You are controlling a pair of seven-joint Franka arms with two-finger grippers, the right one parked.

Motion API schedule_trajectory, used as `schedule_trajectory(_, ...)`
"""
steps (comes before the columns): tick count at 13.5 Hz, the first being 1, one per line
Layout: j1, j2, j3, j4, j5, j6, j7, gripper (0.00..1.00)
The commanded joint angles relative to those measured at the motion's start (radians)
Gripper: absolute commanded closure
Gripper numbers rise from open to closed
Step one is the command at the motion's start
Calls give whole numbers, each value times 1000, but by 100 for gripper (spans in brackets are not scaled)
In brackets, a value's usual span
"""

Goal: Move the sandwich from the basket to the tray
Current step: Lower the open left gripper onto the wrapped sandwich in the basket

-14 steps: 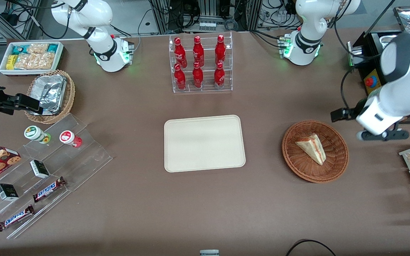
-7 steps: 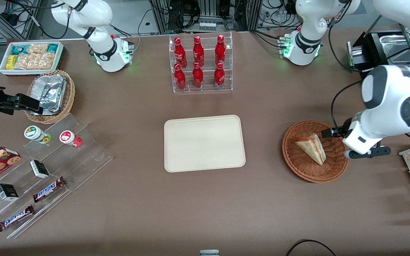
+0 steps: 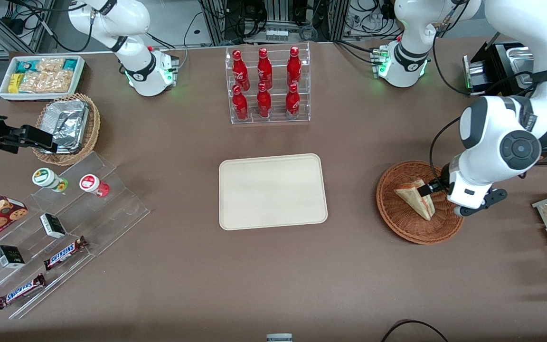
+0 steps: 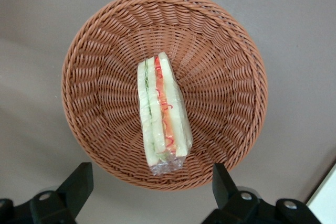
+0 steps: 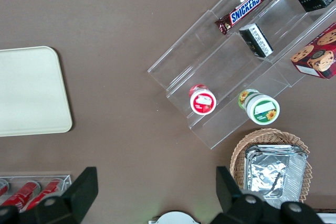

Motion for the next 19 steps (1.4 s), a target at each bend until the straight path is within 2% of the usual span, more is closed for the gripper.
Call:
schedule_trajectory(1, -12, -24, 5, -62, 16, 60, -84, 0)
schedule_trajectory(12, -14, -15, 5, -249, 5, 315, -155, 0)
schedule_trajectory(18, -6, 31, 6, -257, 2, 367, -160, 1)
schedule_trajectory(19, -6, 40, 6, -257, 2, 378, -172, 13)
